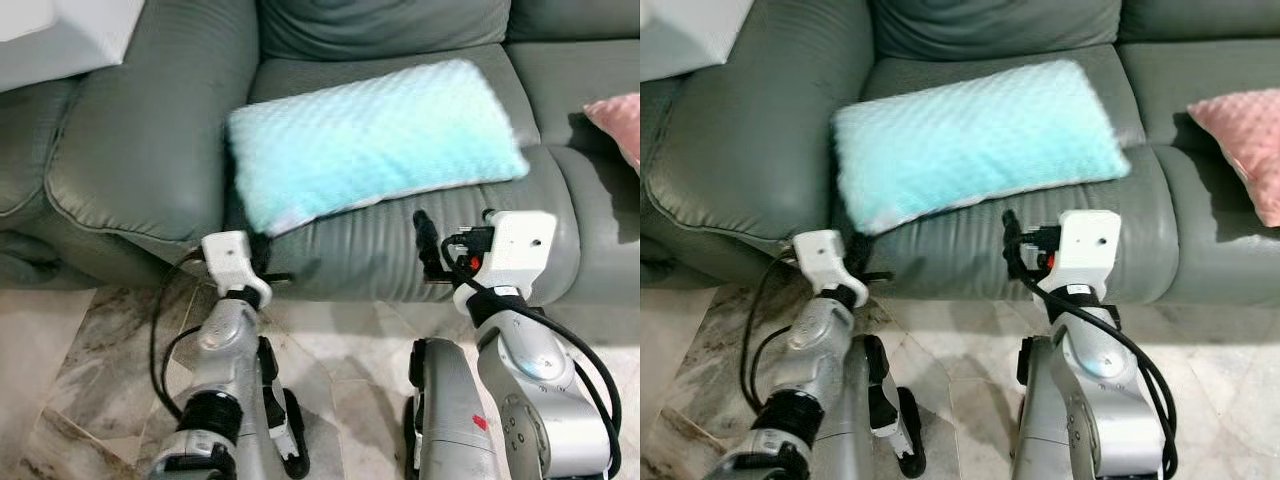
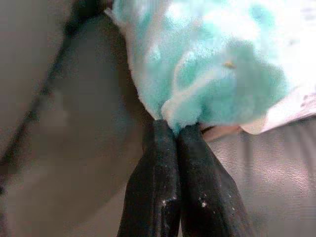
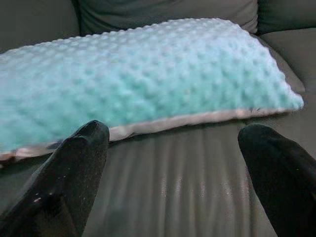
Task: Move the pillow to the sofa
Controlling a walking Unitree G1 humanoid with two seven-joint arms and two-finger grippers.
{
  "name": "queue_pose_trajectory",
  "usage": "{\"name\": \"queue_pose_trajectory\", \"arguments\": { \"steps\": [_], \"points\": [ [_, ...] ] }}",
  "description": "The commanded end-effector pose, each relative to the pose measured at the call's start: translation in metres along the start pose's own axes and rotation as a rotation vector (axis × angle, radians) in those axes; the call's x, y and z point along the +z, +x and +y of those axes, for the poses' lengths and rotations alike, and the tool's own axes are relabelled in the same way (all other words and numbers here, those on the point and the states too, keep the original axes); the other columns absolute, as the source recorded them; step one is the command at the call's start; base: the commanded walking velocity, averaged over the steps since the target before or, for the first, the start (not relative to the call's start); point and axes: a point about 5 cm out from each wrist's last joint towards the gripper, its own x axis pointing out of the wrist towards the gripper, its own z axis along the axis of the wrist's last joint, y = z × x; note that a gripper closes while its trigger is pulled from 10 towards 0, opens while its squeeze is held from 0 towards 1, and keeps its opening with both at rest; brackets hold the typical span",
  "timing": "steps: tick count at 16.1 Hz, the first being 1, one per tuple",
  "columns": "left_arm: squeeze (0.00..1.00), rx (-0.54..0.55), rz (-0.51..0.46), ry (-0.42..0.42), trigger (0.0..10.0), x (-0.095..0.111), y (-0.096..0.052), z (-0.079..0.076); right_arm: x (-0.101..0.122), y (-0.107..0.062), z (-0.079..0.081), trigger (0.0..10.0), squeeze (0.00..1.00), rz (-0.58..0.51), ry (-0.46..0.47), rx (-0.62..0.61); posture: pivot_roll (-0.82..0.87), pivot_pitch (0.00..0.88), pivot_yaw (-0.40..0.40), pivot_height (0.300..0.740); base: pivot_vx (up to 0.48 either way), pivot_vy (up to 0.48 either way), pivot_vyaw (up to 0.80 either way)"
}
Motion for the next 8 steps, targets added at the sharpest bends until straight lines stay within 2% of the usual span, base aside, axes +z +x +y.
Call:
{"name": "queue_pose_trajectory", "arguments": {
  "steps": [1,2,4,6,8],
  "points": [
    [0.0,-0.011,0.04,0.0,0.0,-0.002,-0.011,0.003,-0.004,-0.001,0.0,10.0,0.0,0.008,0.009,0.005,-0.2,0.288,0.153,0.581,0.0,0.0,0.0],
    [0.0,-0.034,0.071,0.002,0.0,-0.004,-0.016,0.004,-0.004,0.0,0.0,10.0,0.0,0.006,0.011,0.006,-0.19,0.289,0.155,0.581,0.0,0.0,0.0],
    [0.0,-0.061,0.098,0.004,0.0,-0.008,-0.015,0.006,-0.004,0.001,0.001,10.0,0.0,0.004,0.014,0.007,-0.19,0.291,0.157,0.581,0.0,0.0,0.0],
    [0.0,-0.086,0.14,0.052,0.0,-0.008,-0.003,0.012,-0.005,0.002,0.001,10.0,0.0,0.002,0.016,0.004,-0.2,0.291,0.158,0.581,0.0,0.0,0.0],
    [0.0,-0.085,0.158,0.11,0.0,0.0,0.01,0.016,-0.004,0.002,0.0,10.0,0.0,-0.002,0.013,0.0,-0.2,0.29,0.158,0.581,0.0,0.0,0.0]
  ]
}}
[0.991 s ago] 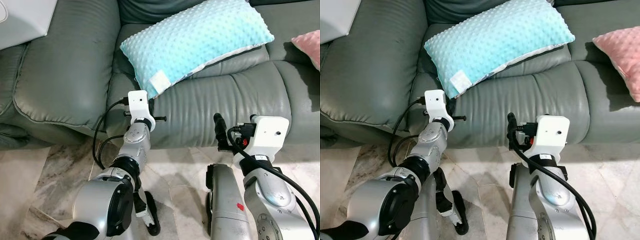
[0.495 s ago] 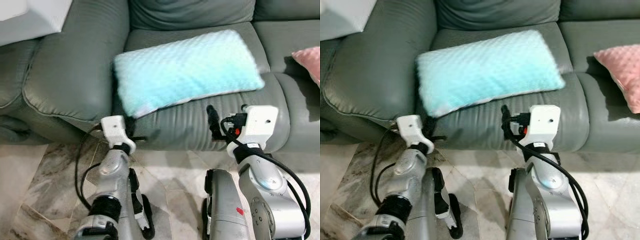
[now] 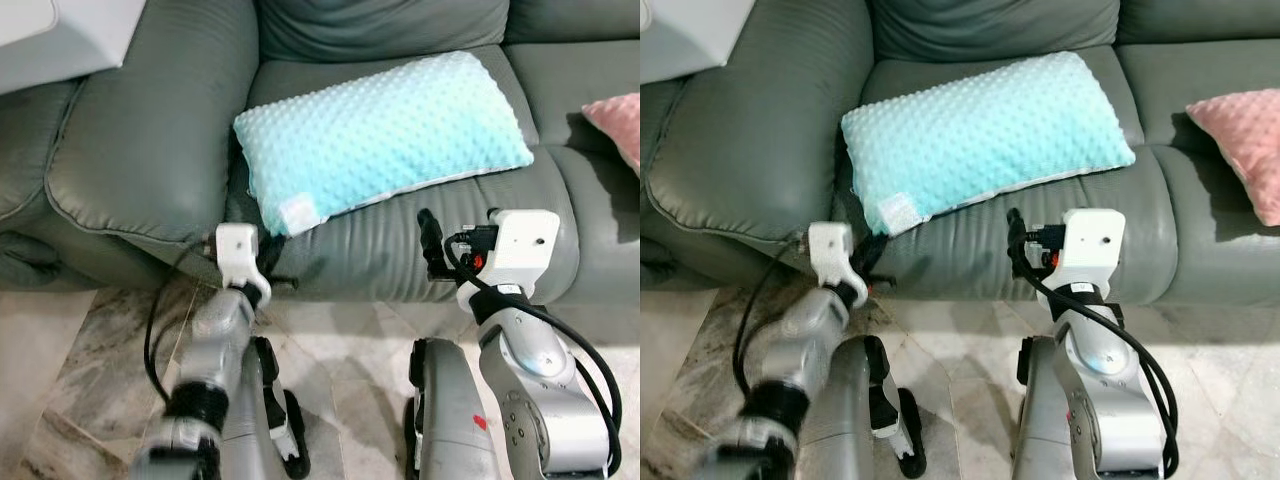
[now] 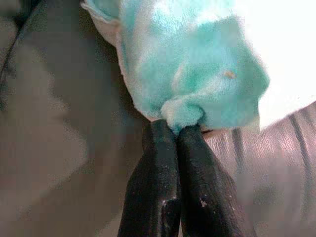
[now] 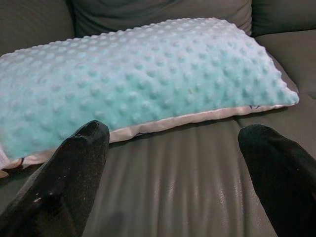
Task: Move the pillow to the sofa
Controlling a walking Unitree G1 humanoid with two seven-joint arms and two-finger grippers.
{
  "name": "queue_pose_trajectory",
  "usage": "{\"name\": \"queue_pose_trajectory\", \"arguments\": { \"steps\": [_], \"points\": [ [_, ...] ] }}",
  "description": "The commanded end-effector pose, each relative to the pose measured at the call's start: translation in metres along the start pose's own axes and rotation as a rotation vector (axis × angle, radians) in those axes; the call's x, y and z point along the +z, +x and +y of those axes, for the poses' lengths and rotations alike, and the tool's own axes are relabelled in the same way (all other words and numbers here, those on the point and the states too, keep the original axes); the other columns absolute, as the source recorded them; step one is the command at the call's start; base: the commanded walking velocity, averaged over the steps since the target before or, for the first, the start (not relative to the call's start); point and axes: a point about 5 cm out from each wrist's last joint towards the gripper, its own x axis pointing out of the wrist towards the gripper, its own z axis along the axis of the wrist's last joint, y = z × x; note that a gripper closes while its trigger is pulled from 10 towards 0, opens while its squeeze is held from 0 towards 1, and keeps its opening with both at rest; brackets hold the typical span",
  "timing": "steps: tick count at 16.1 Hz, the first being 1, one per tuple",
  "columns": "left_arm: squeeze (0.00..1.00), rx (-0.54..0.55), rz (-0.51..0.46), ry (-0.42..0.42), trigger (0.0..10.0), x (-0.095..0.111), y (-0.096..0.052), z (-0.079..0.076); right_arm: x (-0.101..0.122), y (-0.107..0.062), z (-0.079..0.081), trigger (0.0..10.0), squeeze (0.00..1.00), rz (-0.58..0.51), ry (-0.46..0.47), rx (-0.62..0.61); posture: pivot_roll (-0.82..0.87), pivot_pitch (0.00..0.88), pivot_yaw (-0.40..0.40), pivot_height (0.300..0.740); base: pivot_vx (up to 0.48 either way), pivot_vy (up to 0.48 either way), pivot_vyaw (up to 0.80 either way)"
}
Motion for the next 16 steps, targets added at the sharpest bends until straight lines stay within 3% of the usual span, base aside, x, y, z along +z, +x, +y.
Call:
{"name": "queue_pose_trajectory", "arguments": {
  "steps": [1,3,4,5,8,13,16],
  "points": [
    [0.0,0.027,0.05,0.051,0.0,-0.003,0.002,0.009,-0.002,-0.001,0.0,10.0,0.0,0.007,0.008,0.005,-0.21,0.29,0.158,0.581,0.0,0.0,0.0],
    [0.0,0.045,0.047,0.096,0.0,0.008,0.012,0.011,-0.002,0.0,-0.001,10.0,0.0,0.003,0.004,0.001,-0.21,0.284,0.162,0.581,0.0,0.0,0.0],
    [0.0,0.045,0.044,0.11,0.9,0.011,0.016,0.011,-0.001,0.0,-0.001,10.0,0.0,-0.001,0.003,0.0,-0.21,0.284,0.162,0.581,0.0,0.0,0.0],
    [0.0,0.045,0.04,0.108,10.0,0.014,0.019,0.01,-0.001,0.001,-0.001,10.0,0.0,-0.004,0.001,-0.001,-0.22,0.276,0.164,0.581,0.0,0.0,0.0],
    [0.0,0.01,0.035,0.128,10.0,0.016,0.026,0.001,-0.001,0.006,-0.004,10.0,0.0,-0.014,-0.007,-0.003,-0.23,0.258,0.16,0.581,0.0,0.0,0.0],
    [0.0,-0.007,0.05,0.198,10.0,0.016,0.029,0.0,0.003,0.01,-0.006,10.0,0.0,-0.035,-0.022,-0.001,-0.24,0.232,0.155,0.581,0.0,0.0,0.0],
    [0.0,-0.052,0.053,0.192,10.0,0.016,0.03,-0.002,0.004,0.013,-0.007,10.0,0.0,-0.042,-0.027,0.001,-0.25,0.221,0.15,0.581,0.0,0.0,0.0]
  ]
}}
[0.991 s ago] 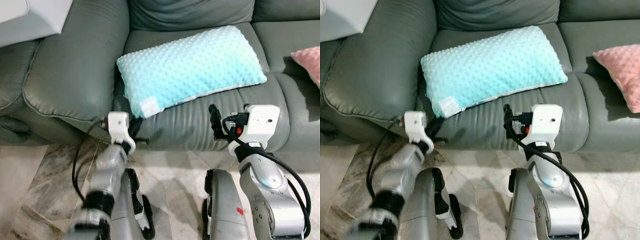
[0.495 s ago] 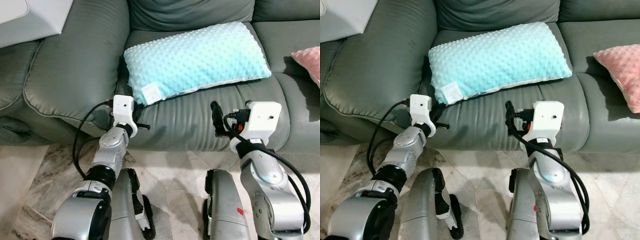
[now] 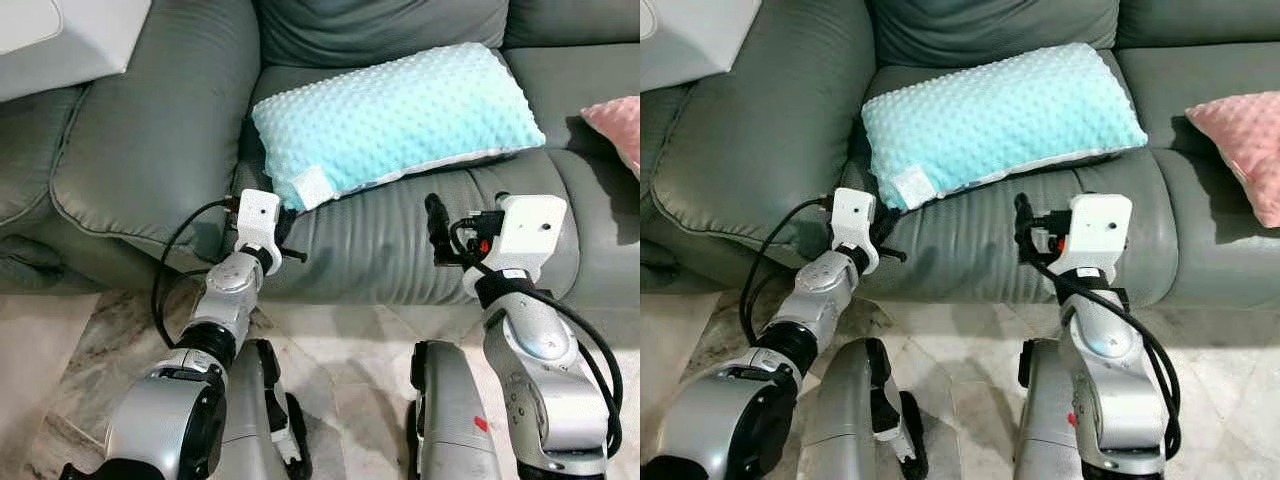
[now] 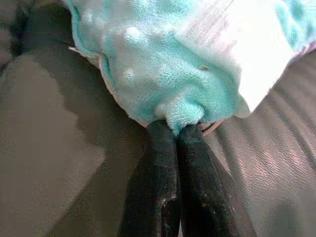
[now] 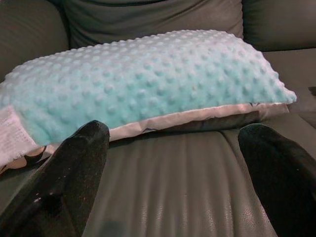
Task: Move the pillow to the sofa
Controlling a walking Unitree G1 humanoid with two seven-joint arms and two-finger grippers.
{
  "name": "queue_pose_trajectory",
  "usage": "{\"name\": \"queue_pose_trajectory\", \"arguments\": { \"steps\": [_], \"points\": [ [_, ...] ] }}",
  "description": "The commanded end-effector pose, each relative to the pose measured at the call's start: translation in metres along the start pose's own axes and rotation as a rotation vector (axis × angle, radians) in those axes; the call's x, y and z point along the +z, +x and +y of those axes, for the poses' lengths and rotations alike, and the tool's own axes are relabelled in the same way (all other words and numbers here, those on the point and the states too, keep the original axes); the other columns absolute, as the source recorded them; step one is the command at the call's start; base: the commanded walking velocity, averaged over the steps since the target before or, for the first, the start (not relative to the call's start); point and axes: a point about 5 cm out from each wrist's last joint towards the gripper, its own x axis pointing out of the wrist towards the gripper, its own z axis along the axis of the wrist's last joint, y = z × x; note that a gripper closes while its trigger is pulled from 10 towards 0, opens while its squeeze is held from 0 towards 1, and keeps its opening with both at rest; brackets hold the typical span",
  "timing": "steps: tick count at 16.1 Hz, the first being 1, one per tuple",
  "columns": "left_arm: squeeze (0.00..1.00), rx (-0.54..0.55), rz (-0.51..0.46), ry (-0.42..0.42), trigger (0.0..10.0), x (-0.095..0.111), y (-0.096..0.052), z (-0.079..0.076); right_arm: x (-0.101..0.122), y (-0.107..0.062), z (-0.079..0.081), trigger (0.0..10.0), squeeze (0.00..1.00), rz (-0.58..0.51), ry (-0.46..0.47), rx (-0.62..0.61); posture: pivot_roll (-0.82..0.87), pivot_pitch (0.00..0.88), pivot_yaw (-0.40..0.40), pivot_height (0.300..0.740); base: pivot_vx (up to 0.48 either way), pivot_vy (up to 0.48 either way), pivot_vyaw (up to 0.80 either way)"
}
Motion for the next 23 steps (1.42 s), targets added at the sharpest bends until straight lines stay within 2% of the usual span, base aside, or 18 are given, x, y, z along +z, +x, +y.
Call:
{"name": "queue_pose_trajectory", "arguments": {
  "steps": [1,2,10,15,17,18,19,22,23],
  "points": [
    [0.75,-0.016,0.023,0.006,10.0,-0.006,-0.003,0.003,0.0,0.0,0.003,10.0,0.0,-0.005,0.007,0.018,-0.25,0.218,0.149,0.581,0.0,0.0,0.0],
    [1.0,-0.03,0.033,0.016,10.0,-0.008,-0.003,0.003,0.0,0.001,0.003,10.0,0.0,-0.01,0.005,0.021,-0.25,0.214,0.149,0.581,0.0,0.0,0.0],
    [1.0,-0.036,0.048,0.013,10.0,-0.014,-0.009,0.011,-0.001,0.008,0.0,10.0,0.0,-0.016,-0.013,0.025,-0.25,0.181,0.146,0.581,0.0,0.0,0.0],
    [1.0,-0.014,0.049,0.021,10.0,-0.016,-0.011,0.016,-0.015,0.017,-0.045,10.0,0.0,0.056,-0.121,-0.072,-0.24,0.185,0.155,0.581,0.0,0.0,0.0],
    [1.0,0.047,-0.045,-0.046,10.0,-0.003,-0.011,0.025,-0.022,0.025,-0.072,10.0,0.0,0.1,-0.192,-0.111,-0.22,0.193,0.164,0.581,0.0,0.0,0.0],
    [1.0,0.058,-0.076,-0.054,10.0,0.0,-0.012,0.026,-0.021,0.027,-0.078,10.0,0.0,0.091,-0.207,-0.127,-0.21,0.196,0.166,0.581,0.0,0.0,0.0],
    [1.0,0.072,-0.11,-0.068,10.0,0.0,-0.017,0.026,-0.021,0.032,-0.089,10.0,0.0,0.088,-0.258,-0.139,-0.18,0.208,0.171,0.581,0.0,0.0,0.0],
    [1.0,0.073,-0.155,-0.07,10.0,-0.003,-0.029,0.026,-0.021,0.042,-0.105,10.0,0.0,0.084,-0.344,-0.155,-0.15,0.227,0.184,0.581,0.0,0.0,0.0],
    [1.0,0.067,-0.162,-0.059,10.0,-0.005,-0.042,0.026,-0.026,0.048,-0.115,10.0,0.0,0.103,-0.393,-0.158,-0.12,0.233,0.194,0.581,0.0,0.0,0.0]
  ]
}}
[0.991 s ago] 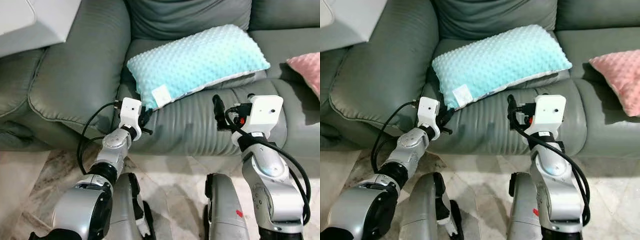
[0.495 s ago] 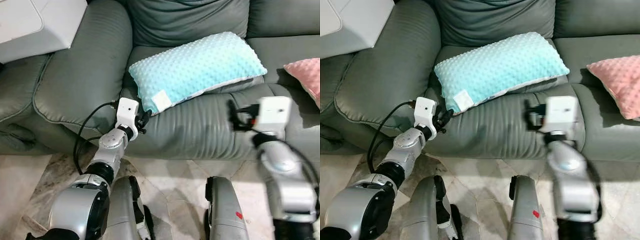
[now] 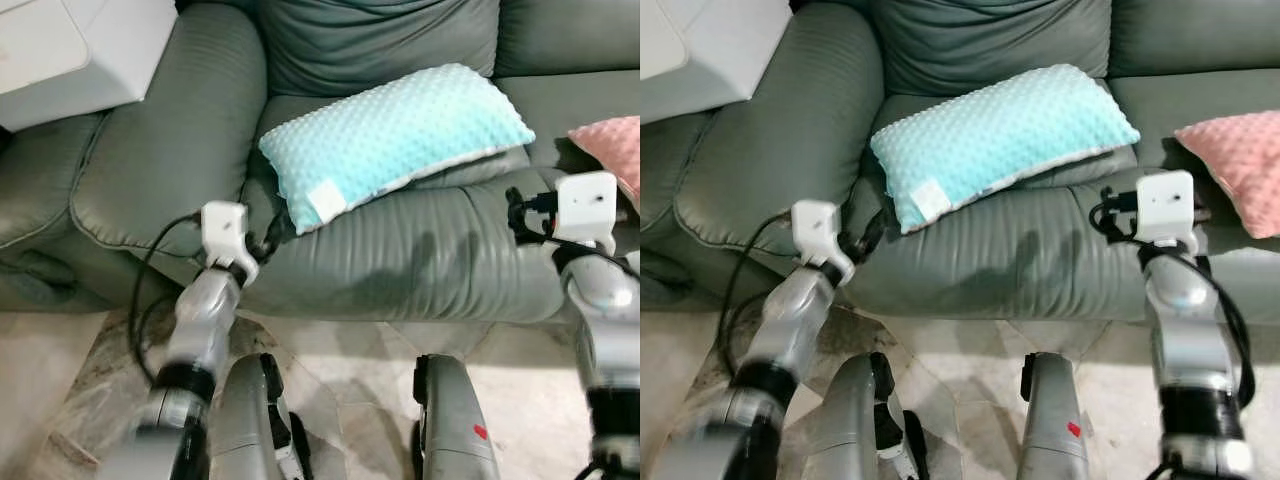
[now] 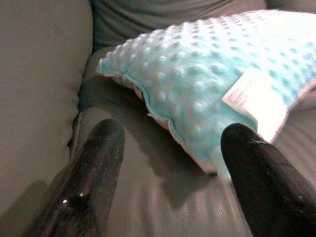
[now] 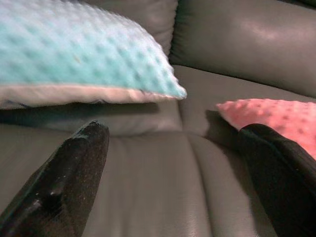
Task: Move the pillow to the sofa
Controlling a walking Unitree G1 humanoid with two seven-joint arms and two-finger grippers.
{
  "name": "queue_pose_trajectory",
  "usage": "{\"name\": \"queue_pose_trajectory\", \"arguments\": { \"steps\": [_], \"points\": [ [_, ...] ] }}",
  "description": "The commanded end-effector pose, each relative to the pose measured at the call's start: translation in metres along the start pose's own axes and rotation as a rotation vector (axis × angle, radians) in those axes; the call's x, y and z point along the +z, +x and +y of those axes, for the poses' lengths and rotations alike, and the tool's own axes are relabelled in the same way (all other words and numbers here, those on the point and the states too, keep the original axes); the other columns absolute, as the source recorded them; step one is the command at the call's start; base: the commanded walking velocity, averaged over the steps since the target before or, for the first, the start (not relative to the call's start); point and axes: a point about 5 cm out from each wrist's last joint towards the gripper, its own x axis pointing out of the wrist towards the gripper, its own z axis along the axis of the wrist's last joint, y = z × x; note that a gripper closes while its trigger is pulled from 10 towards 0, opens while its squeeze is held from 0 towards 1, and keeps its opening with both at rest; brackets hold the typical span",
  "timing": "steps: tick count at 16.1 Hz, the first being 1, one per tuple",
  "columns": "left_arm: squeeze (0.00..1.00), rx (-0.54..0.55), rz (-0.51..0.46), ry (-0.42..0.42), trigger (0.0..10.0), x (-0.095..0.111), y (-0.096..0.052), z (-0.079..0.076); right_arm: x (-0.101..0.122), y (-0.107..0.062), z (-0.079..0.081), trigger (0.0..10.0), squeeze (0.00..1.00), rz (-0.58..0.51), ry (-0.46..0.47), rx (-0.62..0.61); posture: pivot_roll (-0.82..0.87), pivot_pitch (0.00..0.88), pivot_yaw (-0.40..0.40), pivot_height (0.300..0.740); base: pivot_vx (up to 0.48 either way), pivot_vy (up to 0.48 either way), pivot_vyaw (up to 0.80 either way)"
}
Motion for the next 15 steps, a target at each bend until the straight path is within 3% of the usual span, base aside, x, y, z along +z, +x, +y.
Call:
{"name": "queue_pose_trajectory", "arguments": {
  "steps": [1,5,7,12,15],
  "points": [
    [1.0,0.01,0.007,0.018,10.0,0.003,-0.01,0.006,-0.009,0.003,0.0,10.0,0.0,0.015,-0.024,0.015,-0.1,0.24,0.199,0.581,0.0,0.0,0.0],
    [1.0,0.025,0.059,0.067,10.0,0.008,-0.048,0.011,-0.013,0.021,-0.002,10.0,0.0,0.001,-0.14,0.04,-0.02,0.261,0.216,0.581,0.0,0.0,0.0],
    [1.0,0.03,0.077,0.072,10.0,0.009,-0.053,0.01,-0.008,0.025,0.001,10.0,0.0,-0.025,-0.126,0.042,-0.02,0.262,0.214,0.581,0.0,0.0,0.0],
    [1.0,0.06,0.116,0.07,10.0,0.012,-0.049,0.003,-0.012,0.016,0.015,10.0,0.0,-0.058,0.013,0.051,-0.05,0.233,0.208,0.581,0.0,0.0,0.0],
    [1.0,0.091,0.11,0.066,10.0,0.012,-0.043,0.005,-0.006,-0.004,0.035,10.0,0.0,-0.089,0.152,0.032,-0.08,0.183,0.186,0.581,0.0,0.0,0.0]
  ]
}}
